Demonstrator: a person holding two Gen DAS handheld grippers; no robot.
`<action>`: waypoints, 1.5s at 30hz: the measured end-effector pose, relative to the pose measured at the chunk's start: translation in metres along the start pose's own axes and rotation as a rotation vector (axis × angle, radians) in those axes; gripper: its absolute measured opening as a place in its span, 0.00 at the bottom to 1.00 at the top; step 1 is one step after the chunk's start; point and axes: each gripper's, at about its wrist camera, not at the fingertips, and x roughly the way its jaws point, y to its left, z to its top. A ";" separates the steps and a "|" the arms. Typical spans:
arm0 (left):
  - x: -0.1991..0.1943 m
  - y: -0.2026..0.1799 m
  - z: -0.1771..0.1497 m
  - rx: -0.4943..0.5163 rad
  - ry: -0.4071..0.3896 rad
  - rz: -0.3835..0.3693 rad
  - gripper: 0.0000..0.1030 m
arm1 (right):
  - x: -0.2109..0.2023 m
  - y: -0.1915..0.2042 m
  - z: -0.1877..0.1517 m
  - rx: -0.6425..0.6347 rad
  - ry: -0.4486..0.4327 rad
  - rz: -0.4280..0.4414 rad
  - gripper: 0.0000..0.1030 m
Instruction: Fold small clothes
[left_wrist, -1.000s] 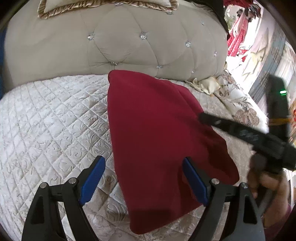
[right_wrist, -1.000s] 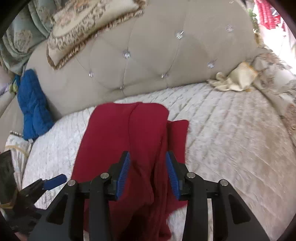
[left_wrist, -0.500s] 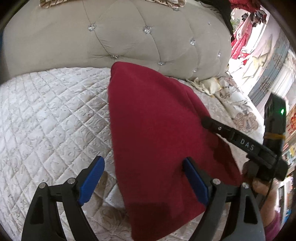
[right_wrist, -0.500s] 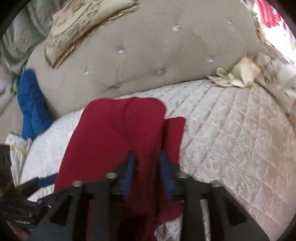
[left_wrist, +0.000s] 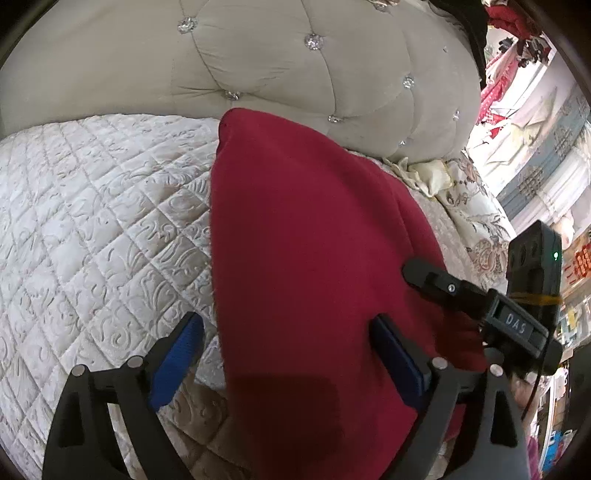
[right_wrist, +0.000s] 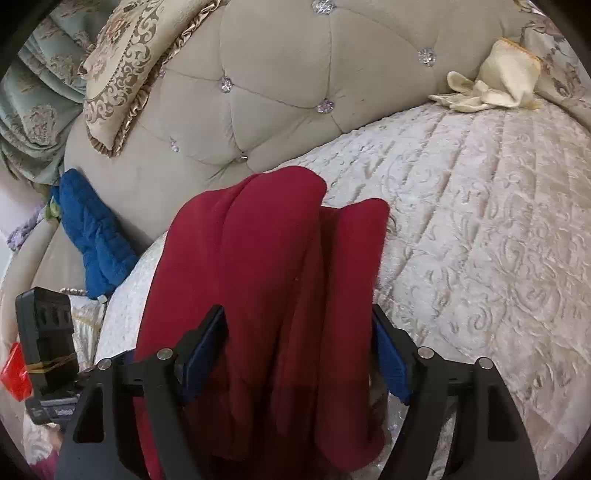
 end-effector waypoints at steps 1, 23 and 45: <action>0.001 0.000 -0.001 -0.001 0.001 -0.001 0.93 | 0.001 0.000 0.000 -0.002 0.002 0.005 0.57; -0.111 -0.008 -0.056 0.057 0.013 0.024 0.48 | -0.052 0.075 -0.044 -0.018 0.025 0.150 0.13; -0.153 0.012 -0.141 0.024 -0.097 0.323 0.74 | -0.104 0.190 -0.148 -0.450 0.057 0.059 0.14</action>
